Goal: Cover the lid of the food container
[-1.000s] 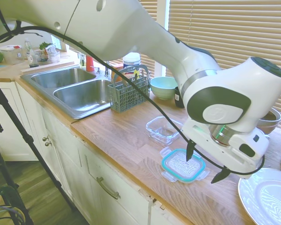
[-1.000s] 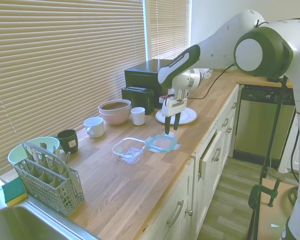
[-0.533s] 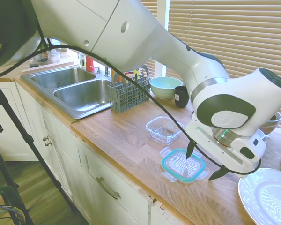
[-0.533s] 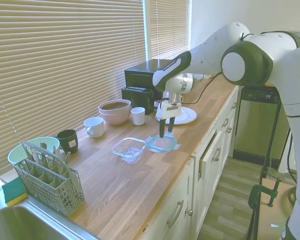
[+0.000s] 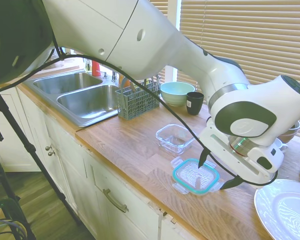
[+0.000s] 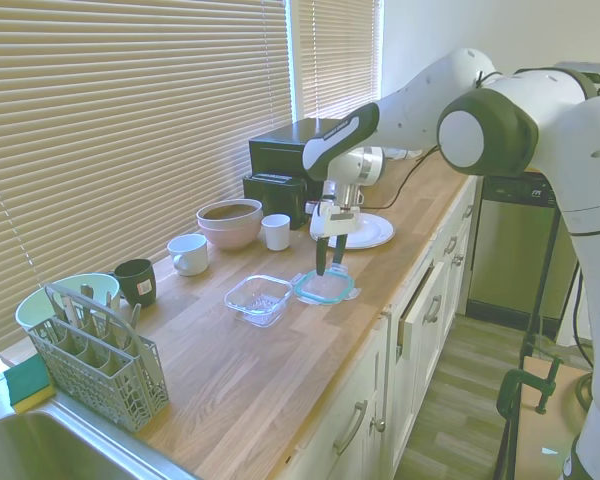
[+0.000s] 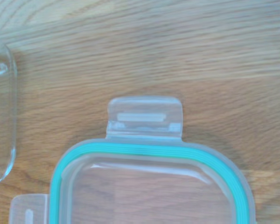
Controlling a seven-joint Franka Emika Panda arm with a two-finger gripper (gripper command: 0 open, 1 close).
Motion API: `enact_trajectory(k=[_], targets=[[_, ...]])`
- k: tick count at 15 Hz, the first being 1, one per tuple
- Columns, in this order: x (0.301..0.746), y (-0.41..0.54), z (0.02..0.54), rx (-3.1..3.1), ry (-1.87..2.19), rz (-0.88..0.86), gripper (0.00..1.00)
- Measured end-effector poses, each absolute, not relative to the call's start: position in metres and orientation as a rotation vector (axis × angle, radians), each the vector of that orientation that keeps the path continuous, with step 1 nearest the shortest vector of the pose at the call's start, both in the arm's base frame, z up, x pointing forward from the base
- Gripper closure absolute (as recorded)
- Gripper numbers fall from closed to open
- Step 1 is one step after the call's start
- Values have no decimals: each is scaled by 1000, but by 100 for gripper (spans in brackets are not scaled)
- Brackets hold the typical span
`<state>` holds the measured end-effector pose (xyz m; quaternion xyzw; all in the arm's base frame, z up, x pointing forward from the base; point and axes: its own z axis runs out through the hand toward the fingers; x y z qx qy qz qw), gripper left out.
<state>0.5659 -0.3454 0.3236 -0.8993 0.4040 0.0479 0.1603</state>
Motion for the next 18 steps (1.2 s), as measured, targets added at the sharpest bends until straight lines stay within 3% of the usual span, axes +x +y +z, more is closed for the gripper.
enact_trajectory(k=[4, 5, 18], targets=[[566, -344, 323, -2563, 1151, 145, 0], [566, -344, 323, -2563, 1151, 145, 100], [563, -343, 317, -2557, 1157, 162, 100]])
